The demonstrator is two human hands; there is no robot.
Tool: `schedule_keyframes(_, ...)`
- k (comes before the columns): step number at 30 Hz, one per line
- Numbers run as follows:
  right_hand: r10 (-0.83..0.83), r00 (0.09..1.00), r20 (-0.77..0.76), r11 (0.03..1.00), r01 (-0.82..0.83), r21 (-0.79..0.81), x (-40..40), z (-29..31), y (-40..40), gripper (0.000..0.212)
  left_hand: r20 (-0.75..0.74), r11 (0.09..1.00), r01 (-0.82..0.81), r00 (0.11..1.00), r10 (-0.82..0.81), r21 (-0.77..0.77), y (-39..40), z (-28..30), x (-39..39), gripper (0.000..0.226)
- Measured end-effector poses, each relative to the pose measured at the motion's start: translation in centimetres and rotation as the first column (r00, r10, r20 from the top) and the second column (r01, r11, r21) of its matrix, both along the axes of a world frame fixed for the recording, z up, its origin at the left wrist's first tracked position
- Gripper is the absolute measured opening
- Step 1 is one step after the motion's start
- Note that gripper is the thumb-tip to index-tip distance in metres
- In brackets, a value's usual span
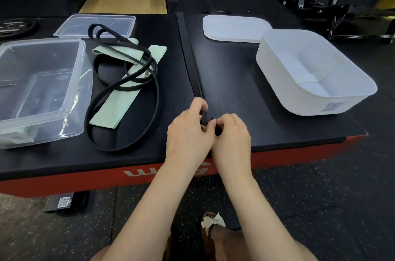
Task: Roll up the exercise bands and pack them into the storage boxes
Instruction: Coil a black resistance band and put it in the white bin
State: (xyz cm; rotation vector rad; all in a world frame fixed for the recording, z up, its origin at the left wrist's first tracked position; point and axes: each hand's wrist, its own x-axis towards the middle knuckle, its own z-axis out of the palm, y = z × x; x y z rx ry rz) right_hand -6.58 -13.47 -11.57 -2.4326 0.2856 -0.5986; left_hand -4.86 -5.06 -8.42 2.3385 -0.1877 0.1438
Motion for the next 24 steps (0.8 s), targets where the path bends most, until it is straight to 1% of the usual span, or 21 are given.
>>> schedule_keyframes(2,0.017,0.999,-0.028,0.999,-0.016,0.031,0.1,0.0,-0.2,0.014,-0.028,0.999,0.007,1.0,-0.008,-0.052,0.2,0.2,0.0,0.027)
schedule_keyframes(5,0.035,0.999,-0.024,0.998,-0.034,0.052,0.2,0.1,-0.5,0.007,-0.09,0.996,-0.004,0.996,-0.005,-0.093,0.7,0.0,0.5,0.033)
schedule_keyframes(7,0.065,0.998,-0.016,0.996,-0.063,0.059,0.3,0.2,-0.6,0.007,-0.135,0.991,-0.015,0.991,-0.002,-0.132,0.9,-0.1,0.9,0.036)
schedule_keyframes(10,0.151,0.989,-0.009,0.985,-0.15,0.081,0.6,0.7,-1.0,0.01,-0.181,0.986,-0.043,0.983,0.014,-0.16,1.3,-0.2,1.8,0.033)
schedule_keyframes(14,0.252,0.967,-0.045,0.968,-0.251,0.024,1.3,1.4,-1.9,0.015,-0.198,0.985,-0.067,0.98,0.034,-0.162,1.7,-0.2,2.9,0.026)
schedule_keyframes(16,0.293,0.953,-0.073,0.956,-0.293,0.023,1.6,1.7,-2.3,0.019,-0.203,0.984,-0.071,0.978,0.037,-0.164,1.8,-0.2,3.1,0.022)
schedule_keyframes(20,0.384,0.918,-0.102,0.923,-0.381,0.049,1.9,1.9,-3.2,0.021,-0.191,0.982,-0.036,0.981,0.001,-0.184,2.2,-0.4,3.4,0.016)
schedule_keyframes(24,0.486,0.863,-0.137,0.873,-0.471,0.128,2.2,2.1,-3.6,0.021,-0.229,0.98,0.008,0.972,-0.054,-0.198,3.2,-0.5,3.9,0.021)
